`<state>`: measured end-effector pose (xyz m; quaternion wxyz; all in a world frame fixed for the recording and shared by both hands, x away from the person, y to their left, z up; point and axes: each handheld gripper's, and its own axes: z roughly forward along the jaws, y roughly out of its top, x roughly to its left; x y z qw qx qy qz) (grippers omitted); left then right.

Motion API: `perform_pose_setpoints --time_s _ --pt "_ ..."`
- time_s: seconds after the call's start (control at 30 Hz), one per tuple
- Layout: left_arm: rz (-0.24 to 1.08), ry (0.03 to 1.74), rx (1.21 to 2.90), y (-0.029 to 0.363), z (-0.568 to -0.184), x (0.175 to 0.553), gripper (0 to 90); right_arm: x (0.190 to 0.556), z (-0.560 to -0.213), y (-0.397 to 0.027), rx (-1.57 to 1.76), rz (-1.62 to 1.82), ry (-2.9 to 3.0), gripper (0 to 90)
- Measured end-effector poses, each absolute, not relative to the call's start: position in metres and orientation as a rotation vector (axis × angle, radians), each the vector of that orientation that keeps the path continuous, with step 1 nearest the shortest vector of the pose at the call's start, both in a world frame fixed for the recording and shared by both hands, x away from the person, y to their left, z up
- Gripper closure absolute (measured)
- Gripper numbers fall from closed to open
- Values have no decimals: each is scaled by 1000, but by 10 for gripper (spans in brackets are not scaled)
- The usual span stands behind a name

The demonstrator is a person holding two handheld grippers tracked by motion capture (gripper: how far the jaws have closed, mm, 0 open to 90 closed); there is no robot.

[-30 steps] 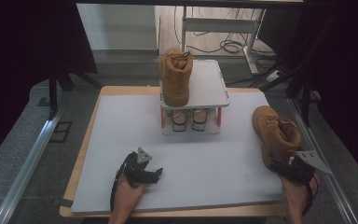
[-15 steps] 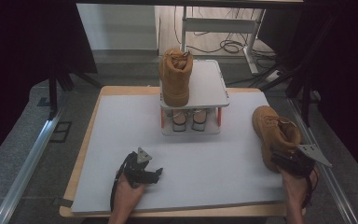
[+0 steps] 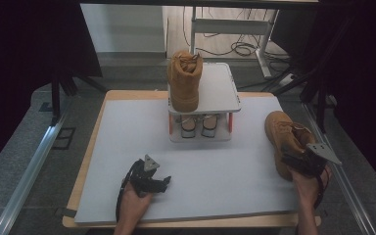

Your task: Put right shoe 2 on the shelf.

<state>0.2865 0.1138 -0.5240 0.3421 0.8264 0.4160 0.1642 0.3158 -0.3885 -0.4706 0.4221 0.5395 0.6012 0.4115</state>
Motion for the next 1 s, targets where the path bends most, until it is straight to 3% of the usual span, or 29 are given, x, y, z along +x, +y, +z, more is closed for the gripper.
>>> perform_pose_setpoints --time_s 0.3,0.73,1.0 --pt "426 1081 2151 114 -524 287 146 323 -471 -389 1356 1021 1491 62" --pt "426 1081 2151 114 -524 287 146 316 -467 -392 1363 1062 1558 447" --pt "426 1081 2151 114 -524 287 146 315 -466 -389 1371 1061 1541 541"
